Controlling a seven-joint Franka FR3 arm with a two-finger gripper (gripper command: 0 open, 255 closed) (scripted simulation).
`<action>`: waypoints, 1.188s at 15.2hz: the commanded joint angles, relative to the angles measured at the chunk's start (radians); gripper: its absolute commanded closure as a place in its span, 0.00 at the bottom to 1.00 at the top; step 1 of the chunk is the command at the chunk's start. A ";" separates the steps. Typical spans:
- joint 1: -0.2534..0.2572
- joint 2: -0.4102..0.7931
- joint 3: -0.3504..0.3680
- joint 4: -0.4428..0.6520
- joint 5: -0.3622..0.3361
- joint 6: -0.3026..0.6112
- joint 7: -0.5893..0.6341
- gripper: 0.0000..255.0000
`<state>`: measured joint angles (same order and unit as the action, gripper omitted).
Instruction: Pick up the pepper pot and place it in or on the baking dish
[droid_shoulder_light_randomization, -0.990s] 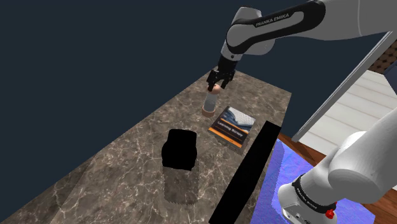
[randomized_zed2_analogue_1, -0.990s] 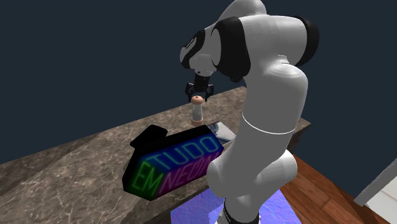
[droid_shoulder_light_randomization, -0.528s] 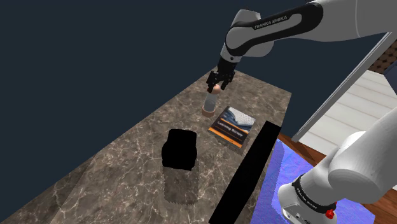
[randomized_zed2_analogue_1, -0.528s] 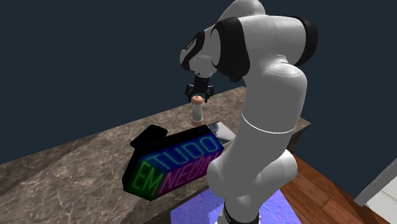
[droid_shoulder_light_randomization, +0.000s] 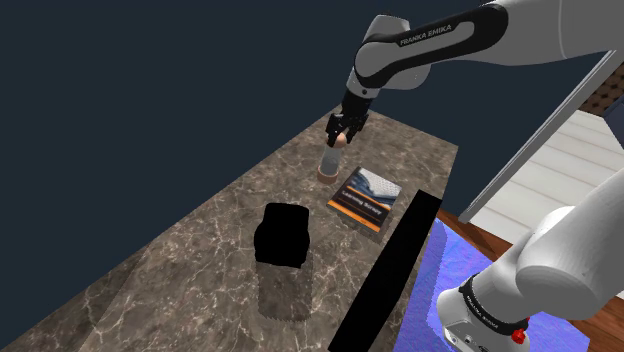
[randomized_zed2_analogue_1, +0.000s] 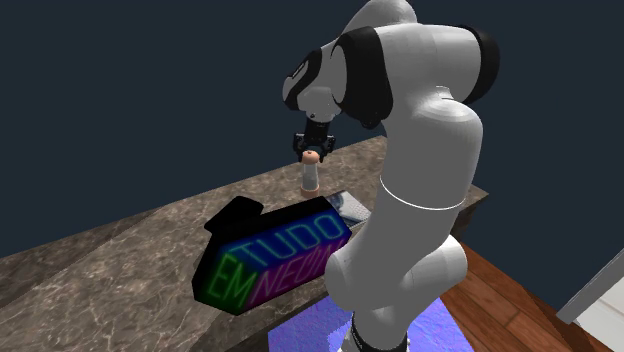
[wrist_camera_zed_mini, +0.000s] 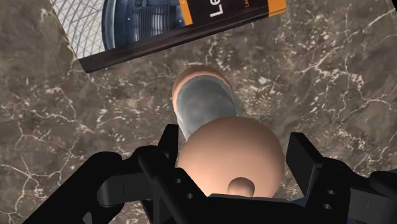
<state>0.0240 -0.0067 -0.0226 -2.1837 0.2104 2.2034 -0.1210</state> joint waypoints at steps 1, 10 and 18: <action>0.000 0.000 0.000 0.000 0.000 0.000 0.000 1.00; -0.002 -0.039 -0.002 0.052 -0.014 -0.090 0.019 1.00; -0.004 -0.071 -0.003 0.125 -0.025 -0.194 0.039 1.00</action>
<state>0.0197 -0.0745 -0.0261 -2.0682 0.1864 2.0224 -0.0850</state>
